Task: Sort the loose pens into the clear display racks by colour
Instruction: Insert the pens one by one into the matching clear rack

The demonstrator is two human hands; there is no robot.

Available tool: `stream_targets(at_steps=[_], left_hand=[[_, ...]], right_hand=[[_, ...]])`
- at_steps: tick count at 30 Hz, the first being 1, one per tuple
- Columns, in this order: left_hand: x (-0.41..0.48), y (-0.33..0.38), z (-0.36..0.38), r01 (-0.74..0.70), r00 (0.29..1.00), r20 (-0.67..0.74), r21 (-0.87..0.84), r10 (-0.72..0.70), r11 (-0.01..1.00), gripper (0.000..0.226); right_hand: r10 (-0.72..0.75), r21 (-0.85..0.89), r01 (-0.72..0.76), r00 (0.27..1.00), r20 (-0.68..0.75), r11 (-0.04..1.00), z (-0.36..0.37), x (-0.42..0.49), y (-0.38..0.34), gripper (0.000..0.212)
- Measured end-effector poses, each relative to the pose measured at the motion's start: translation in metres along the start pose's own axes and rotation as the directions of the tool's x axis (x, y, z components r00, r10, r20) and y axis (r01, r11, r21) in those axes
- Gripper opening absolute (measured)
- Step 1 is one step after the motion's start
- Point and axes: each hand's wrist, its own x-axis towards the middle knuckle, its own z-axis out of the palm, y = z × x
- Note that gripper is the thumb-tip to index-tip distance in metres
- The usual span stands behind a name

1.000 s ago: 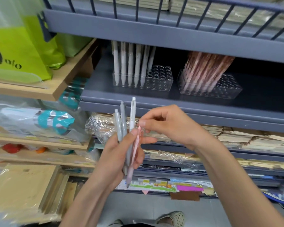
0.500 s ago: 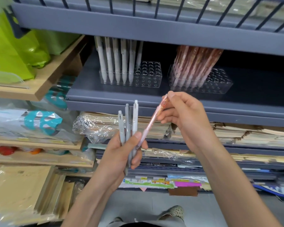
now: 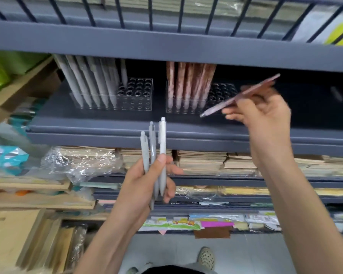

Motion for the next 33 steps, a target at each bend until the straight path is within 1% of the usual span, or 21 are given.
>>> stream_targets(at_steps=[2,4,7,8,9,10,12,15,16,19,20,22,24,27,29,33], left_hand=[[0.003,-0.004,0.007,-0.01,1.0,-0.019,-0.009,0.01,1.0,0.028],[0.005,-0.006,0.014,-0.022,0.999,-0.038,-0.011,0.022,1.0,0.026],[0.007,-0.01,0.024,-0.036,0.997,-0.07,-0.002,0.036,0.999,0.027],[0.008,-0.011,0.026,-0.038,0.996,-0.078,0.005,0.038,0.999,0.029],[0.009,-0.012,0.029,-0.039,0.996,-0.086,0.01,0.04,0.999,0.031],[0.009,-0.013,0.031,-0.039,0.995,-0.093,0.01,0.04,0.999,0.032],[0.009,-0.014,0.034,-0.044,0.993,-0.107,0.01,0.045,0.999,0.034],[0.009,-0.017,0.036,-0.056,0.99,-0.126,0.019,0.058,0.998,0.036],[0.009,-0.018,0.036,-0.061,0.989,-0.132,0.022,0.063,0.998,0.037],[0.008,-0.021,0.033,-0.078,0.985,-0.155,0.021,0.08,0.997,0.036],[0.008,-0.022,0.031,-0.083,0.983,-0.163,0.019,0.085,0.996,0.034],[0.006,-0.023,0.027,-0.087,0.981,-0.174,0.018,0.089,0.996,0.032],[0.004,-0.023,0.022,-0.084,0.983,-0.161,0.025,0.087,0.996,0.03],[0.001,-0.021,0.017,-0.082,0.987,-0.134,0.059,0.089,0.995,0.033],[0.001,-0.019,0.014,-0.086,0.989,-0.12,0.056,0.092,0.995,0.035],[-0.002,-0.014,0.007,-0.1,0.991,-0.085,0.034,0.103,0.994,0.03]], right_hand=[[-0.059,-0.004,0.059,0.996,-0.064,0.998,-0.01,0.016,-0.002,0.012],[-0.103,-0.008,0.103,0.99,-0.096,0.995,-0.013,0.03,-0.001,0.014],[-0.134,0.012,0.136,0.986,-0.098,0.991,-0.009,0.05,0.004,0.022],[-0.132,-0.015,0.132,0.987,-0.092,0.991,-0.008,0.056,0.006,0.023],[-0.136,-0.085,0.129,0.987,-0.085,0.988,-0.007,0.062,0.009,0.024],[-0.148,-0.197,0.131,0.986,-0.073,0.972,-0.006,0.068,0.012,0.023],[-0.172,-0.394,0.153,0.985,-0.015,0.907,-0.003,0.079,0.019,0.023],[-0.197,-0.477,0.206,0.978,0.068,0.855,0.005,0.093,0.024,0.025],[-0.222,-0.516,0.243,0.97,0.102,0.822,0.007,0.095,0.024,0.023],[-0.282,-0.634,0.377,0.926,0.251,0.676,0.011,0.103,0.027,0.019],[-0.276,-0.654,0.398,0.917,0.288,0.643,0.012,0.106,0.027,0.02],[-0.238,-0.678,0.408,0.912,0.334,0.611,0.016,0.11,0.028,0.021],[-0.207,-0.707,0.414,0.908,0.364,0.574,0.019,0.111,0.027,0.023],[-0.197,-0.733,0.441,0.895,0.399,0.518,0.023,0.11,0.025,0.026],[-0.179,-0.738,0.419,0.905,0.386,0.529,0.025,0.109,0.025,0.027],[-0.121,-0.766,0.338,0.937,0.327,0.547,0.023,0.104,0.022,0.026]])
